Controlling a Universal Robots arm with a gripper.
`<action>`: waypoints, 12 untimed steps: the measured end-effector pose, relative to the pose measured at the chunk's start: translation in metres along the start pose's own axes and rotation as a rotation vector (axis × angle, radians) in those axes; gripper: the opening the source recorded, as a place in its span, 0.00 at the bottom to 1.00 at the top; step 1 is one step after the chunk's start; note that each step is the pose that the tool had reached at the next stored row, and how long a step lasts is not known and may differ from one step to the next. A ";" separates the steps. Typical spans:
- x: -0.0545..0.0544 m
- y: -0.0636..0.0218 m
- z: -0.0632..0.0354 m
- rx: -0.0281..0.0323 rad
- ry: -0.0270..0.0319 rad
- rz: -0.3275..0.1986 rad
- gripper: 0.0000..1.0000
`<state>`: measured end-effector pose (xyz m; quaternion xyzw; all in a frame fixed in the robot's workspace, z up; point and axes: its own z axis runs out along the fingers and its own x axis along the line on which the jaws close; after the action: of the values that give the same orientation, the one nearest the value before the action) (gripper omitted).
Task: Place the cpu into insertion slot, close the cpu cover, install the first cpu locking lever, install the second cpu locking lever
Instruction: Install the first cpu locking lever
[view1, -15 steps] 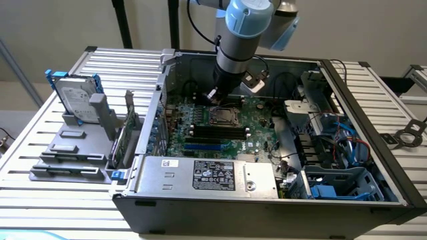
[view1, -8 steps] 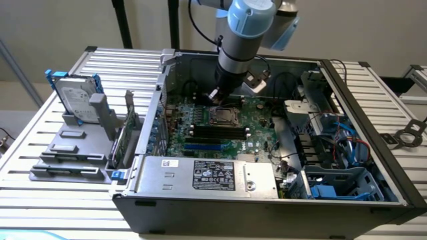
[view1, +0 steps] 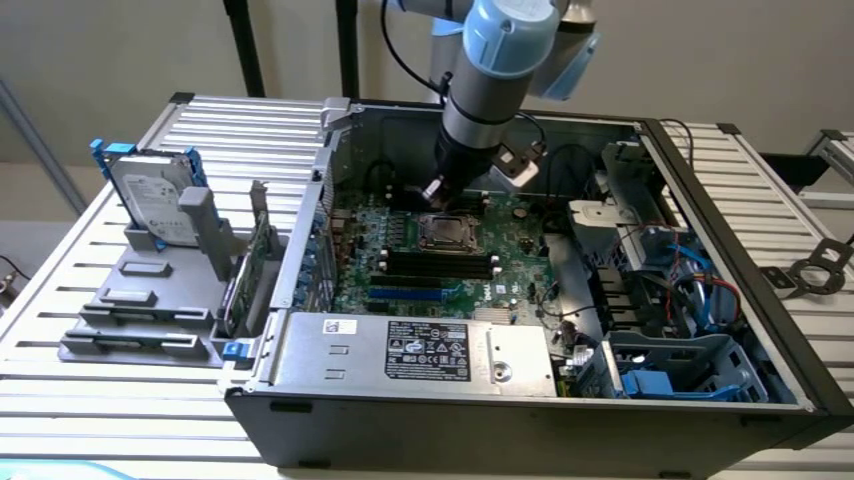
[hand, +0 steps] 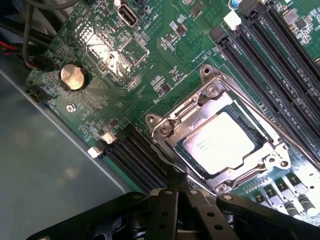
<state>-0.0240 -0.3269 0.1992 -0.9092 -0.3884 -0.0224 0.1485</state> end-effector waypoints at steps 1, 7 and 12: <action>0.000 0.0004 0.0005 0.0000 -0.0001 0.000 0.11; 0.000 0.0020 0.0037 0.0005 -0.0009 -0.003 0.11; 0.001 0.0039 0.0044 0.0009 -0.0015 -0.006 0.11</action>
<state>-0.0207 -0.3273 0.1943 -0.9080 -0.3911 -0.0219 0.1486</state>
